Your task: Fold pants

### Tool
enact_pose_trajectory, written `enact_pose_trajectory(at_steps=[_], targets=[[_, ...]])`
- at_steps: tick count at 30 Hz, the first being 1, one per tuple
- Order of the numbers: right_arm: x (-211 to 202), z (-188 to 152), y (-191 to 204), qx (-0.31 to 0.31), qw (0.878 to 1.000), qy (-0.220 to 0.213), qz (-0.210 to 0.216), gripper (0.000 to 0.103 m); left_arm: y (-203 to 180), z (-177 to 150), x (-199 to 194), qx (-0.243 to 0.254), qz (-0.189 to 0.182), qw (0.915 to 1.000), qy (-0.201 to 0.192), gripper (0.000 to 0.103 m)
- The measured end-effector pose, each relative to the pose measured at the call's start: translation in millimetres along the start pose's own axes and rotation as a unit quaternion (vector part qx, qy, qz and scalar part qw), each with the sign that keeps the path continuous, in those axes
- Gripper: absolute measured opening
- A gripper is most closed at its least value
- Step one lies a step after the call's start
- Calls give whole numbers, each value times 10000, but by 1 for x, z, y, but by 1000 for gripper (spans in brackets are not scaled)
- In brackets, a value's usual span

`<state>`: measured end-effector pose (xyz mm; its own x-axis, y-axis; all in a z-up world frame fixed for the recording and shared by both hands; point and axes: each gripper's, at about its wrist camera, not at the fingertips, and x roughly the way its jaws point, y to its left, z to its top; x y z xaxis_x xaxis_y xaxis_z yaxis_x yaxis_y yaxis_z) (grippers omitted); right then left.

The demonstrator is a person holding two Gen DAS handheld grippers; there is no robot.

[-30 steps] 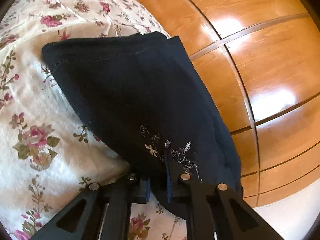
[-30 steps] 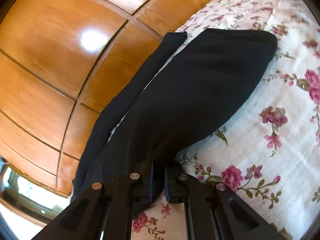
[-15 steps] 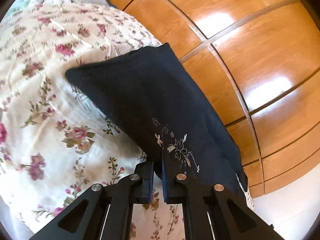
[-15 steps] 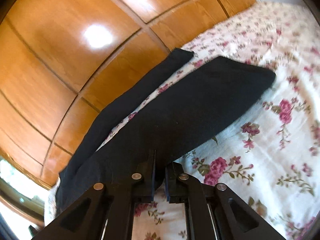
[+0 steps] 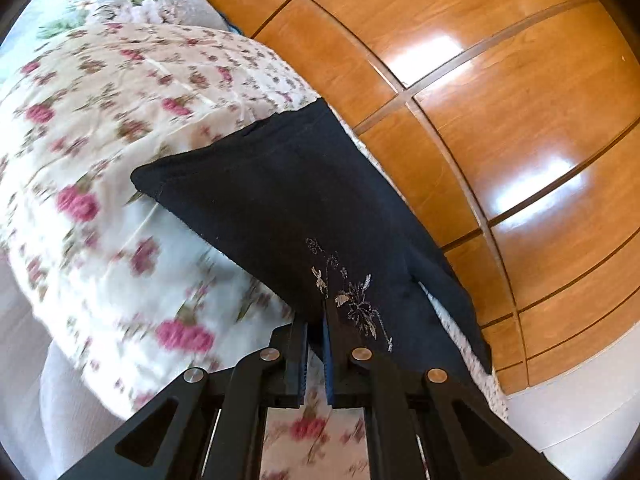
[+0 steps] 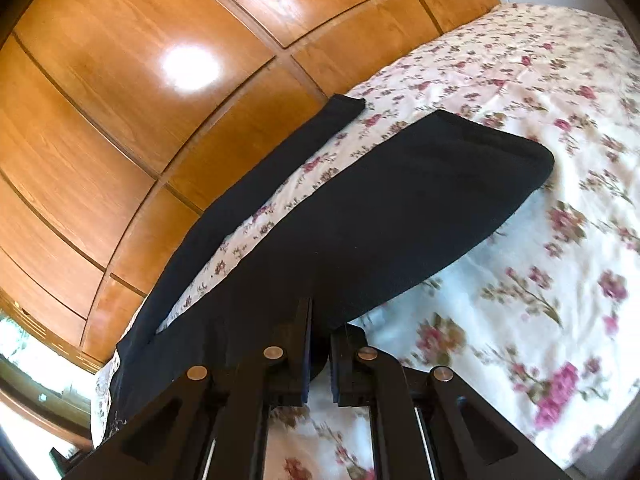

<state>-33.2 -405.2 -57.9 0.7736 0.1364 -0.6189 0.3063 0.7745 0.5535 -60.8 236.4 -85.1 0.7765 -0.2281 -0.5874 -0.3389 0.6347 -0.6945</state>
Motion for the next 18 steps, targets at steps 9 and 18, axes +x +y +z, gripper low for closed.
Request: enact_pose_trajectory(at_steps=[9, 18], targets=[[-27, -17, -19, 141, 9997, 141, -169, 7, 19, -32, -31, 91, 195, 9995, 243, 6], [-23, -22, -31, 308, 9983, 274, -418, 15, 24, -37, -28, 433, 894, 9950, 143, 27]])
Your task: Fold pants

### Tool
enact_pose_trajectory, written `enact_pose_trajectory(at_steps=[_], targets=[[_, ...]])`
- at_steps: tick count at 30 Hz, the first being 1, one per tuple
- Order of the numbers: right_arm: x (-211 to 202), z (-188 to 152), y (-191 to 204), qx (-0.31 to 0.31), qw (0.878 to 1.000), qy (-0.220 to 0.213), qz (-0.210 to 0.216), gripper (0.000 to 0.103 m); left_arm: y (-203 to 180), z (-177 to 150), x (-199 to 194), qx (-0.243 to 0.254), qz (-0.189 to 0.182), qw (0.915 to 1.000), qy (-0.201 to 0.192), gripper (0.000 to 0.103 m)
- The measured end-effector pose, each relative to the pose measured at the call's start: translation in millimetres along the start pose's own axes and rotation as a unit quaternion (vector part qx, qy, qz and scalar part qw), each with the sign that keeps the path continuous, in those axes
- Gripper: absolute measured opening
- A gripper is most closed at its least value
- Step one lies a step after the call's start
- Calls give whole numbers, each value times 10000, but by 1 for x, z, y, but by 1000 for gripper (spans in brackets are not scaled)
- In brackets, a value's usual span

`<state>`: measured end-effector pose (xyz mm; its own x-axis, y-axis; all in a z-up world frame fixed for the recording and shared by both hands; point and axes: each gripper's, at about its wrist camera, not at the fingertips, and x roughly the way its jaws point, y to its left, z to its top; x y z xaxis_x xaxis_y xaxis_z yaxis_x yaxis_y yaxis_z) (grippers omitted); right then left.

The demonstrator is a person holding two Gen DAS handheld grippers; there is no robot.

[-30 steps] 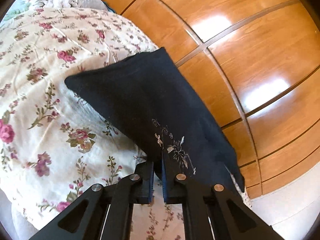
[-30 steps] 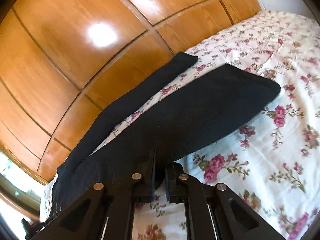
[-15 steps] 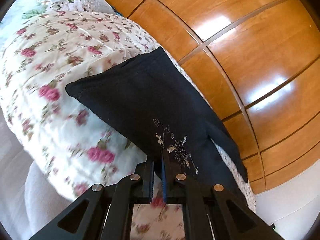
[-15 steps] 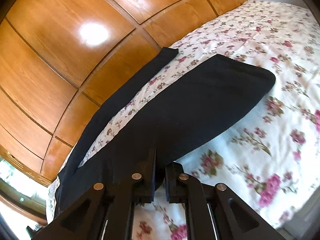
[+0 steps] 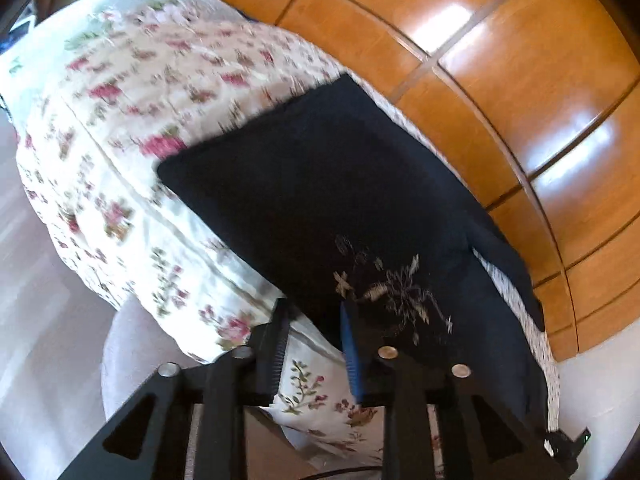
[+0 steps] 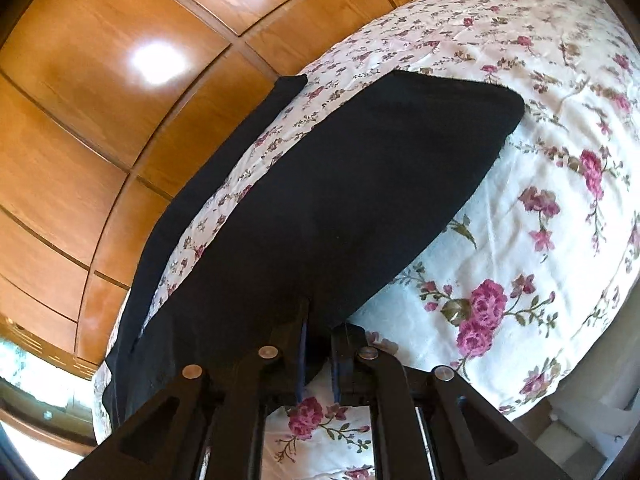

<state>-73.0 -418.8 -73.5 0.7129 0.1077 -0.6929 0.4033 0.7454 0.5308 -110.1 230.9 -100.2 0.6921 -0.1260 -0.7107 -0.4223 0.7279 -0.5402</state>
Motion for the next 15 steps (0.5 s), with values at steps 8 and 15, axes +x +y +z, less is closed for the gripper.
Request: enact_pose_trajectory(at_steps=[8, 15], targets=[[-45, 12, 6, -247, 9790, -1299, -1551, 43, 33, 23, -53, -797, 294, 9905, -1077, 30], [-36, 23, 74, -1546, 9664, -1615, -1271, 47, 19, 55, -34, -576, 264, 9938, -911, 33]])
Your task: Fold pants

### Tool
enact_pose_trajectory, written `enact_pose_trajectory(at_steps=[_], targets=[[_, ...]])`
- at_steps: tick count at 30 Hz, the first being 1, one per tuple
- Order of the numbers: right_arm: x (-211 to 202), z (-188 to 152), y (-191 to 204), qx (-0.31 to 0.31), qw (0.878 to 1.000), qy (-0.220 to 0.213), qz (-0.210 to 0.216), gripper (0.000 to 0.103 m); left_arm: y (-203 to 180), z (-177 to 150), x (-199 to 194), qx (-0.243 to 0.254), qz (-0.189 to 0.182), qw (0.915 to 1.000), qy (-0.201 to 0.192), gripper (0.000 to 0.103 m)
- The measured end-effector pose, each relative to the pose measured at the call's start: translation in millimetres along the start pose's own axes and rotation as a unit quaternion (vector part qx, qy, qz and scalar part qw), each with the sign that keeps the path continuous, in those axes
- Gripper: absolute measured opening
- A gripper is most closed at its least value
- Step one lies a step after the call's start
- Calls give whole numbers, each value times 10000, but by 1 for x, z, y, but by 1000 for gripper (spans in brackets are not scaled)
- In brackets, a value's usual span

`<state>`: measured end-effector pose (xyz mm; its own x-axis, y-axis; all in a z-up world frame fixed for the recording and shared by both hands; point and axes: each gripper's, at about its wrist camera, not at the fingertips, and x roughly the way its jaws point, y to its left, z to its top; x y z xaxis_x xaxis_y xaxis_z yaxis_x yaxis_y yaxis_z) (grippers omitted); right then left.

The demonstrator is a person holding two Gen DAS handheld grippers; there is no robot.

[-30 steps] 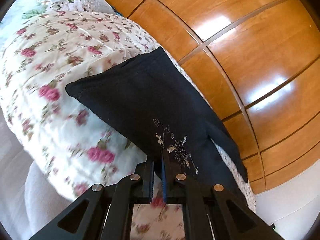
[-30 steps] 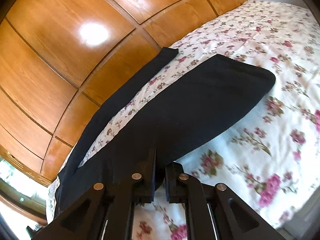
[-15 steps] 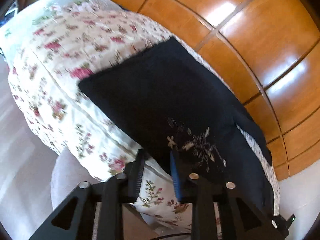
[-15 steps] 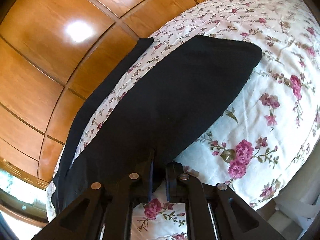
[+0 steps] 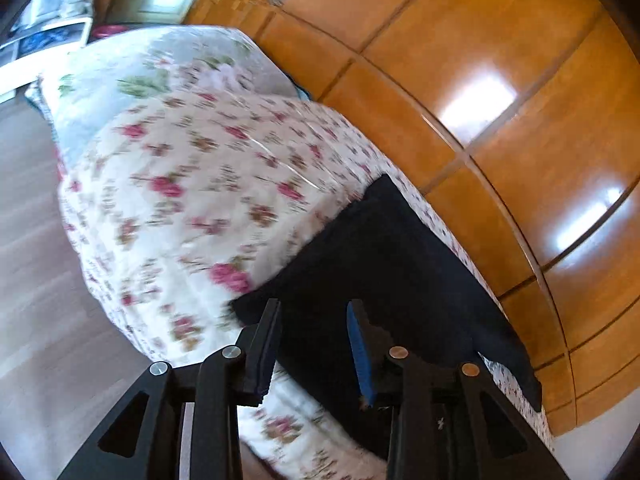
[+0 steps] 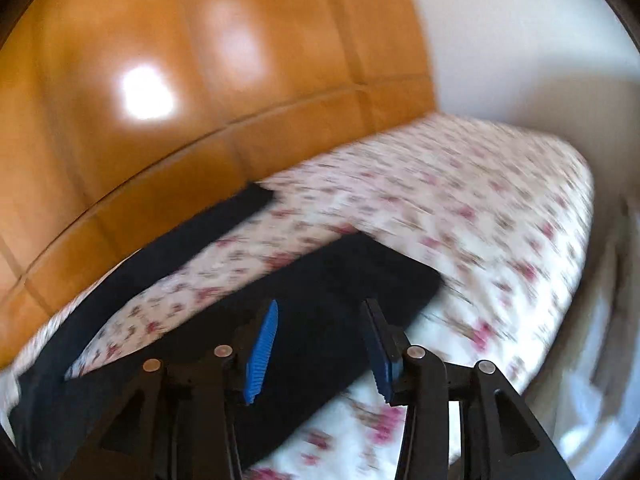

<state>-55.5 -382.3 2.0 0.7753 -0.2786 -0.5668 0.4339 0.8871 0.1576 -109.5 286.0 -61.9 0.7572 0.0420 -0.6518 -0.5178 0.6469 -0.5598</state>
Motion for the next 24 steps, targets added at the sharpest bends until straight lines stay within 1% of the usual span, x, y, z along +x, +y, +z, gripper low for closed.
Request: enact_pose_trajectory(at_steps=[2, 5, 6, 8, 9, 10, 12, 13, 14, 16, 17, 20, 23, 24], targets=[[14, 1, 26, -215, 9991, 147, 322, 48, -23, 3, 18, 118, -121, 9996, 209, 35], [42, -6, 70, -415, 9934, 571, 900, 48, -54, 18, 49, 474, -319, 9975, 407, 35], [49, -9, 81, -480, 9913, 679, 1017, 48, -66, 24, 61, 604, -360, 9963, 494, 36], [65, -20, 115, -720, 9848, 906, 1293, 48, -83, 33, 76, 673, -448, 9948, 616, 36], [73, -25, 133, -892, 9814, 981, 1388, 48, -95, 42, 89, 739, -559, 9933, 696, 36], [76, -30, 142, -1001, 9792, 993, 1462, 48, -103, 48, 98, 768, -546, 9931, 704, 36], [81, -36, 164, -1238, 9749, 1011, 1547, 48, -119, 59, 110, 879, -493, 9926, 674, 45], [86, -39, 174, -1350, 9732, 988, 1575, 48, -127, 68, 119, 990, -486, 9919, 626, 54], [88, -42, 181, -1432, 9720, 965, 1595, 48, -134, 76, 127, 1023, -383, 9926, 532, 60], [95, -49, 189, -1545, 9709, 984, 1545, 48, -142, 90, 140, 1080, -236, 9933, 340, 60], [100, -51, 192, -1580, 9700, 1035, 1532, 48, -145, 95, 146, 1091, -205, 9933, 319, 60], [103, -53, 190, -1545, 9708, 1095, 1472, 48, -151, 116, 175, 1126, -29, 9932, 299, 60], [107, -54, 183, -1400, 9715, 1174, 1510, 48, -151, 134, 211, 1121, 380, 9922, 384, 60], [110, -54, 183, -1377, 9713, 1201, 1520, 49, -148, 139, 224, 1017, 538, 9924, 431, 60]])
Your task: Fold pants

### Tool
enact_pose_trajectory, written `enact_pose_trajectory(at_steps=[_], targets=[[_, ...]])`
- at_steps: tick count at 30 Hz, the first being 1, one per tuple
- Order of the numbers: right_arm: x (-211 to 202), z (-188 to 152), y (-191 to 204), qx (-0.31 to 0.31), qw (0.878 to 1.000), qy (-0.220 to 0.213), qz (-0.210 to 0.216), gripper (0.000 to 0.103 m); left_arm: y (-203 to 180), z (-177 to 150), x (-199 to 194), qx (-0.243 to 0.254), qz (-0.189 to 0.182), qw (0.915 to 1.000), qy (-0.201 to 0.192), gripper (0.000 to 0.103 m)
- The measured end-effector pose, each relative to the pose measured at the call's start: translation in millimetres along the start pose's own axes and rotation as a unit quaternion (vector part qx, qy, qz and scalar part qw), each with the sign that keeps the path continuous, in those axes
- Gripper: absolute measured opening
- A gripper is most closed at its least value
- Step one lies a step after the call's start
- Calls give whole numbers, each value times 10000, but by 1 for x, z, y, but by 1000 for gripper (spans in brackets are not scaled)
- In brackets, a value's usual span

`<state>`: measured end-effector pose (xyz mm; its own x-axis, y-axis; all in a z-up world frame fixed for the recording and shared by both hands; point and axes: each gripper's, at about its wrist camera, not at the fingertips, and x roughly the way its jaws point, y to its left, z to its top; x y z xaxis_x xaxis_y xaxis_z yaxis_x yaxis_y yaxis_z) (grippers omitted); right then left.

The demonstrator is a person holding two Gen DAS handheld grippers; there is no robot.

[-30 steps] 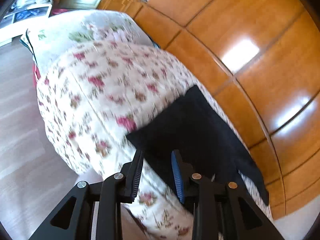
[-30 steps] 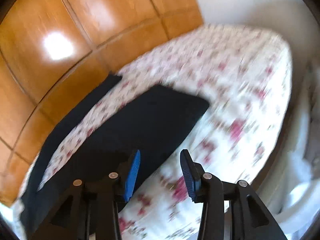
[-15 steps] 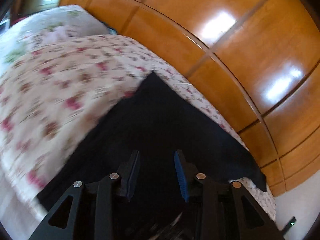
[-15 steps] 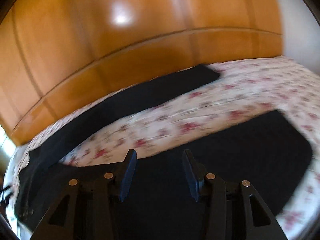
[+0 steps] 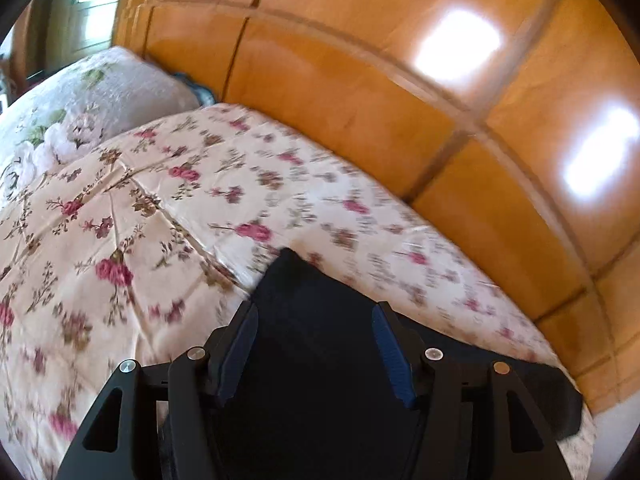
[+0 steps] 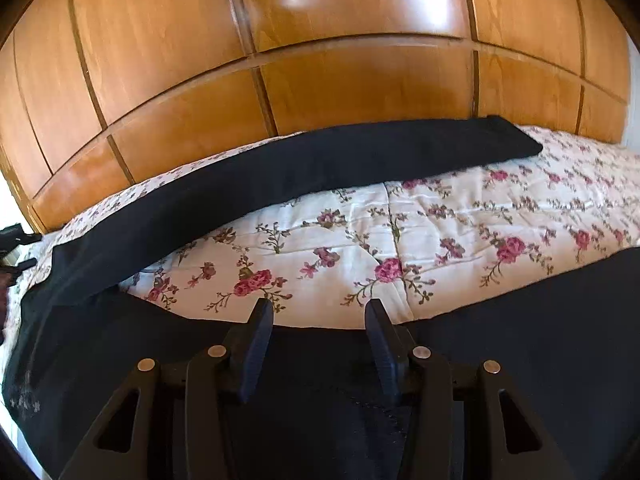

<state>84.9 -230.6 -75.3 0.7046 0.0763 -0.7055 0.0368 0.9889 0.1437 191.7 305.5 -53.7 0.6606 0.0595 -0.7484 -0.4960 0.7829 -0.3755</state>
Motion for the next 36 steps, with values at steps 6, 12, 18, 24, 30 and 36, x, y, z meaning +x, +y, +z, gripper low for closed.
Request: enact_pose_trajectory(at_steps=[6, 12, 18, 24, 30, 36], targets=[[3, -2, 2, -25, 10000, -9, -21, 49, 16, 11, 28, -469, 10, 9989, 4, 60], [4, -2, 1, -13, 10000, -16, -11, 49, 4, 2, 46, 28, 121, 9999, -21, 37], [6, -2, 1, -43, 10000, -17, -32, 49, -8, -11, 43, 646, 256, 9972, -293, 10], [6, -2, 1, -52, 10000, -26, -17, 49, -17, -22, -3, 743, -83, 9939, -814, 8], [5, -2, 1, -39, 10000, -32, 0, 49, -9, -63, -61, 669, -678, 9886, -1164, 8], [5, -2, 0, -18, 10000, -37, 9, 49, 6, -118, -92, 660, -775, 9867, -1268, 8]])
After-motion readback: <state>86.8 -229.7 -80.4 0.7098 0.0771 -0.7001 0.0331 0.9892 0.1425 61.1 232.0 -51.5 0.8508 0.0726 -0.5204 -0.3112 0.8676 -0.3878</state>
